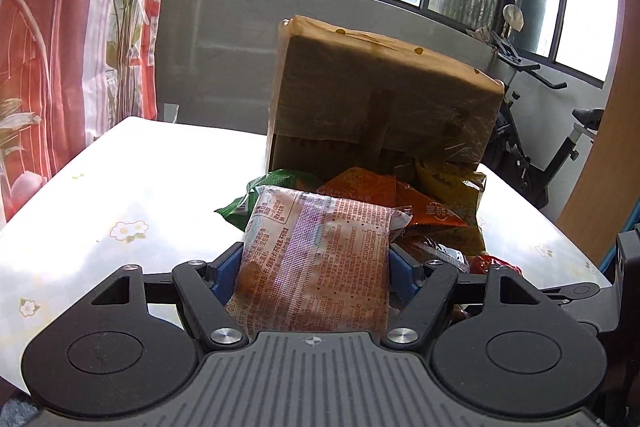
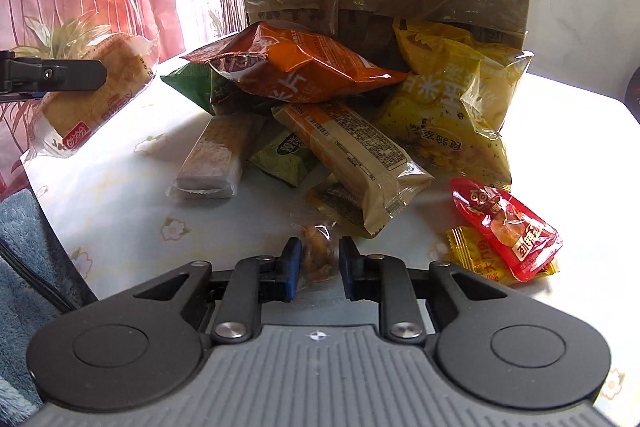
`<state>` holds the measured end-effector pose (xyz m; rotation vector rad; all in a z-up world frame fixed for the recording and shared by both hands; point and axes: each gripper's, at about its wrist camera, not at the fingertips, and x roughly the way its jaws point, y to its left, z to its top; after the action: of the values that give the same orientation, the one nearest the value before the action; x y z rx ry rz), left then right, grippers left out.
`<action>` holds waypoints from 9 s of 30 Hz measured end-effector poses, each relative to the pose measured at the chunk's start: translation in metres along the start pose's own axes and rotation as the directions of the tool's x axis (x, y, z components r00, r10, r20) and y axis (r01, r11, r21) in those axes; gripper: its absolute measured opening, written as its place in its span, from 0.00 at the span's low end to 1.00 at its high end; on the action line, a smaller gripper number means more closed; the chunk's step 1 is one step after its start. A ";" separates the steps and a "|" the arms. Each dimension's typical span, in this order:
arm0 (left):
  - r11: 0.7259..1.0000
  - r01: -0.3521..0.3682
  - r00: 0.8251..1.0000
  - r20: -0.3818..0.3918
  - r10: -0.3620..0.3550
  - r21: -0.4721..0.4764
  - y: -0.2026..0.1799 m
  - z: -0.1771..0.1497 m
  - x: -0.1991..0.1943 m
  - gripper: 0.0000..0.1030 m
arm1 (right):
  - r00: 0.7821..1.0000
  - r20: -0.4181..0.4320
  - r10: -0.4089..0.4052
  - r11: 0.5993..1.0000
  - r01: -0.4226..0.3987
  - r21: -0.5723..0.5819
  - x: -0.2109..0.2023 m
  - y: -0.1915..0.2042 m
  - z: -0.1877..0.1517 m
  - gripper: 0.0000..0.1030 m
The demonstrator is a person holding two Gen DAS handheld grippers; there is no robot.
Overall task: Organize snacks
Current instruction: 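Carry both held snacks over the lined box, then open both tools to release the snacks into the box, then move both tools back to the pile and grasp the red candy packet with the right tool, then grasp the dotted cracker biscuit with the left tool while the right tool holds the red packet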
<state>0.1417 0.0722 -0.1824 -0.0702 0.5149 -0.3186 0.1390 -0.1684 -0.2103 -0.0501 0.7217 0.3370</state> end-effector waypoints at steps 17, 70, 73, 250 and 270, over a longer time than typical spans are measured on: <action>0.998 -0.011 0.992 0.129 0.003 0.060 -0.006 0.017 -0.016 0.74 | 0.975 0.219 0.034 0.992 -0.060 0.113 -0.049 -0.016 0.018 0.20; 0.999 -0.025 0.952 -0.305 0.031 0.026 0.023 0.089 0.180 0.93 | 0.877 0.481 0.007 0.997 -0.044 0.065 -0.036 -0.099 0.190 0.20; 0.982 -0.054 0.922 -0.367 0.119 0.182 0.002 0.075 0.197 0.93 | 0.879 0.477 0.011 0.997 -0.045 0.058 -0.033 -0.097 0.193 0.20; 0.987 -0.157 0.945 -0.297 0.136 -0.046 -0.012 -0.007 0.148 0.80 | 0.989 0.105 -0.101 0.993 0.094 0.068 -0.026 -0.070 0.021 0.43; 0.985 -0.139 0.943 -0.288 0.164 0.106 -0.003 -0.017 0.124 0.47 | 0.989 0.112 -0.100 0.993 0.092 0.072 -0.031 -0.069 0.019 0.43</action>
<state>0.2344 0.0306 -0.2549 0.1013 0.7996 -0.1999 0.1515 -0.2389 -0.1808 -0.0020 0.6134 0.2214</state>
